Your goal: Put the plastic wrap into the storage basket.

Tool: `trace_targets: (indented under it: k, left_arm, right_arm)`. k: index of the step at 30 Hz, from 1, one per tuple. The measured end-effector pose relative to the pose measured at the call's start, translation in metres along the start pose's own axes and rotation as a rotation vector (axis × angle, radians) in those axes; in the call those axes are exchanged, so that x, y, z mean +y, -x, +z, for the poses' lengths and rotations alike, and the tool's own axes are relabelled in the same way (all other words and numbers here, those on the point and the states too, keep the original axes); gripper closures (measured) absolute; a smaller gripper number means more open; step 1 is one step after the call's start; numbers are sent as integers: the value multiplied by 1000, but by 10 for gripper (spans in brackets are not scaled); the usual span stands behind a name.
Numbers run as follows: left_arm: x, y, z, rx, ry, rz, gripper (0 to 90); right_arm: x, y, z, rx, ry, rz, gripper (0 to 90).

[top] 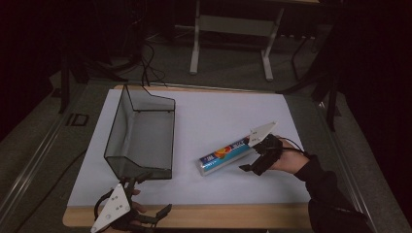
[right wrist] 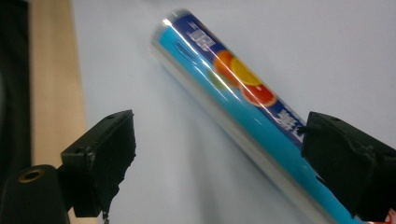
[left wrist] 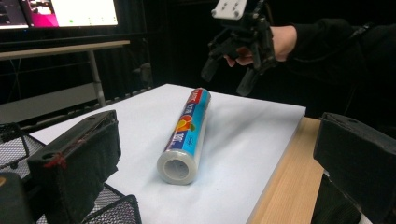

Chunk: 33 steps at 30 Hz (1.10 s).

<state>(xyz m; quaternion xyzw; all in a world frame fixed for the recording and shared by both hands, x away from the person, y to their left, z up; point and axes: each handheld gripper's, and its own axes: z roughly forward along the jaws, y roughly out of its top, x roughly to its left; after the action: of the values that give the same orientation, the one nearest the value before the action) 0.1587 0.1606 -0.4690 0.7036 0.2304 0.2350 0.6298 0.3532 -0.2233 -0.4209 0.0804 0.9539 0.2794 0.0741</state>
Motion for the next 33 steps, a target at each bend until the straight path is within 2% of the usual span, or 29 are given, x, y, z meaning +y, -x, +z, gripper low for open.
trace_targets:
  k: [4,5,6,8,11,13,16,17,27,28,29,31,33]
  left_arm:
    - [0,0,0,-4,-2,-1,13]
    - [0,0,0,-4,-2,-1,13]
    - [0,0,0,-4,-3,0,12]
    - [0,0,0,-4,-4,1,12]
    - [-1,1,1,8,-21,19,13]
    - [-1,0,1,6,-19,10,13]
    - [-1,0,0,5,-14,7,13]
    - [-1,0,0,4,-13,6,13]
    - [-2,-1,1,0,-25,4,12]
    - [-2,-1,1,-1,-24,1,12]
    - [-2,-1,1,-1,-24,1,13]
    - [-2,-1,1,-4,-25,2,13]
    - [-2,-1,1,-6,-26,3,12]
  right_arm:
    - [5,7,9,10,-70,-29,101]
    - [5,7,9,10,-70,-29,101]
    - [9,10,13,7,-111,-45,101]
    - [10,12,15,6,-124,-53,106]
    - [17,16,24,12,-183,-73,108]
    - [19,18,28,7,-207,-91,126]
    - [20,19,31,8,-223,-93,126]
    - [22,20,39,8,-266,-109,126]
    - [30,26,55,-16,-339,-193,126]
    - [32,27,59,-10,-364,-211,127]
    - [32,27,59,-10,-364,-211,127]
    - [34,27,66,-4,-397,-223,127]
    - [34,27,66,-4,-397,-223,127]
